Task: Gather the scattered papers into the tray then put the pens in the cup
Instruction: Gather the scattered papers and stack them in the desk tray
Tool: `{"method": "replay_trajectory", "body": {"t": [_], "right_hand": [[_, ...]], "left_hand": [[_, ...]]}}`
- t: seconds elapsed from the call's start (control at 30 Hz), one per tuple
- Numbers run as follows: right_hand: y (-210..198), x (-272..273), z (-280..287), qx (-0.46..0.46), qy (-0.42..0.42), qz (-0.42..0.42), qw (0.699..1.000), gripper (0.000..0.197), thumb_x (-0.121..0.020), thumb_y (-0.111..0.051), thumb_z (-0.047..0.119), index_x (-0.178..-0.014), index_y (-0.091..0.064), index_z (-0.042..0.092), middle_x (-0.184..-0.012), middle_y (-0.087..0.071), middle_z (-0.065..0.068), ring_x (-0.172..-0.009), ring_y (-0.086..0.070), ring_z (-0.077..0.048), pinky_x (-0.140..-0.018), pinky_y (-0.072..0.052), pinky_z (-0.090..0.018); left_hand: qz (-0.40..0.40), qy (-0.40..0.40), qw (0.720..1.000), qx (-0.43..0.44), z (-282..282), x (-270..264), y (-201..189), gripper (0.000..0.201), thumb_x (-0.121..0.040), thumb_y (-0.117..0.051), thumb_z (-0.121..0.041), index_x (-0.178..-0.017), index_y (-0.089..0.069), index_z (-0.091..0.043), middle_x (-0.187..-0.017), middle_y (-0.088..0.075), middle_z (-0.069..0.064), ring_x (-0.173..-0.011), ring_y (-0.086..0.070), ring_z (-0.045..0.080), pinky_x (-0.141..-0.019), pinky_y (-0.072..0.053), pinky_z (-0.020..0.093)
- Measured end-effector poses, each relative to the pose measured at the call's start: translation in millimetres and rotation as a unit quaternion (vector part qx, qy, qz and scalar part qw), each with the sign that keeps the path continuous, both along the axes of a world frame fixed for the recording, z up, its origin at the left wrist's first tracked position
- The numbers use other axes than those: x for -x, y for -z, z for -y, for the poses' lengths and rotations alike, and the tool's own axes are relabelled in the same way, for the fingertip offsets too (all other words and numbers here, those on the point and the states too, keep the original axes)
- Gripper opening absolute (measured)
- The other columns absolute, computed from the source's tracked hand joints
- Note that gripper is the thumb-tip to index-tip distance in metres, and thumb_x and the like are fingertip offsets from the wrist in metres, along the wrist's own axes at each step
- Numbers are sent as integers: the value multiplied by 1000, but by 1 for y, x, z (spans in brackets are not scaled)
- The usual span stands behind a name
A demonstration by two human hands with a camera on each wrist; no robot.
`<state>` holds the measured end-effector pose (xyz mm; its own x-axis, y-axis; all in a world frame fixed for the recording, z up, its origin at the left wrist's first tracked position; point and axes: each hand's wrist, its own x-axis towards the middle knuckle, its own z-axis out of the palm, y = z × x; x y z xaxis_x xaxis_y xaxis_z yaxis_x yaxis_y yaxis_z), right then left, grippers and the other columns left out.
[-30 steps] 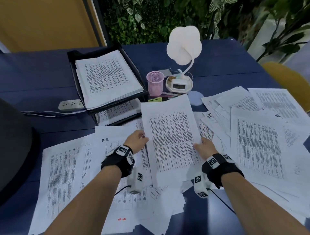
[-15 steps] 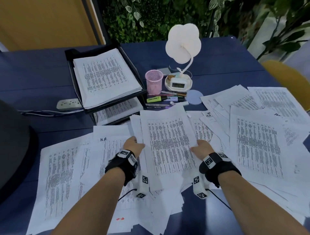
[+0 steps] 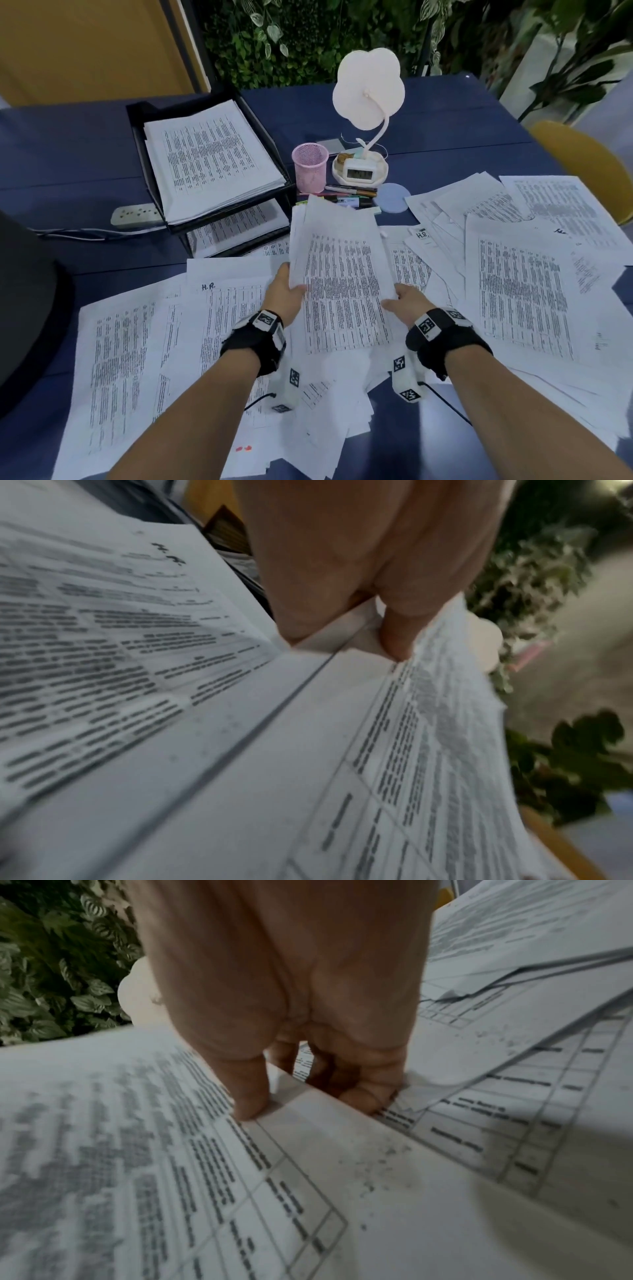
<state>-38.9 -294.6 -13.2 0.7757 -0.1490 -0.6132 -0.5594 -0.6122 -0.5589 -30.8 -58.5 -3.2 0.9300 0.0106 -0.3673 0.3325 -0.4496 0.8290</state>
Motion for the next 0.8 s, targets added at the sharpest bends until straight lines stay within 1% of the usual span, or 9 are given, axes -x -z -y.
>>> {"method": "replay_trajectory", "body": {"t": [0.07, 0.13, 0.23, 0.3, 0.4, 0.5, 0.63, 0.73, 0.8], "right_hand": [[1, -1, 1, -39, 47, 41, 997, 33, -90, -62, 23, -118, -55, 6, -122, -60, -13, -104, -58, -26, -91, -47, -34], [-3, -2, 2, -90, 107, 94, 986, 29, -87, -66, 27, -109, -53, 13, -108, -60, -5, -94, -57, -21, -81, -47, -31], [-16, -8, 0, -178, 159, 128, 963, 36, -87, -66, 30, -119, -54, 20, -117, -61, 0, -108, -57, -20, -99, -44, -40], [-26, -13, -3, -220, 161, 143, 951, 23, -89, -63, 22, -112, -60, 25, -114, -65, 4, -111, -58, -19, -106, -39, -46], [-43, -22, -12, -236, 155, 189, 940, 26, -90, -59, 10, -113, -60, 23, -109, -68, 5, -107, -61, -18, -105, -41, -45], [-61, -27, -19, -250, 166, 255, 919, 34, -92, -55, 4, -124, -54, 17, -116, -66, 1, -108, -62, -17, -102, -45, -40], [-82, -30, -25, -248, 170, 350, 887, 37, -93, -51, 1, -129, -47, 10, -117, -64, 0, -101, -63, -5, -91, -50, -25], [-85, -32, -25, -243, 169, 364, 883, 39, -90, -55, 1, -128, -46, 10, -116, -64, -2, -100, -63, -7, -88, -51, -24], [-82, -33, -23, -235, 175, 362, 885, 36, -87, -59, 2, -120, -48, 11, -111, -65, -3, -97, -64, -12, -87, -51, -30]], "left_hand": [[2, -24, 998, 55, -8, -2, -7, 50, -96, -52, -15, -142, -34, -20, -127, -51, -6, -103, -55, 11, -90, -44, 23], [5, -45, 993, 108, -16, -7, -13, 52, -94, -55, -16, -141, -36, -24, -130, -53, -6, -118, -52, 16, -104, -38, 35], [7, -61, 983, 175, -18, -14, -23, 53, -91, -60, -15, -139, -40, -24, -132, -56, -3, -122, -52, 17, -109, -35, 44], [24, -62, 978, 197, -12, -17, -32, 50, -91, -59, -11, -136, -42, -23, -124, -60, -5, -117, -55, 15, -107, -38, 39], [80, -48, 981, 172, 1, -21, -44, 48, -93, -57, -15, -137, -40, -19, -125, -59, -4, -111, -58, 10, -98, -44, 27], [152, -80, 971, 168, 8, -26, -60, 38, -94, -54, -11, -131, -45, -16, -106, -62, -10, -88, -59, -5, -72, -49, 8], [218, -87, 954, 188, 13, -29, -84, 44, -94, -54, -9, -135, -39, -8, -106, -51, -23, -90, -49, -24, -88, -41, 2], [205, -102, 952, 202, 13, -30, -88, 59, -92, -58, -10, -143, -30, -3, -132, -51, -4, -116, -52, -2, -106, -35, 20], [199, -110, 951, 208, 8, -31, -85, 49, -89, -60, -4, -134, -42, -7, -123, -60, 1, -108, -61, 4, -102, -45, 33]]}}
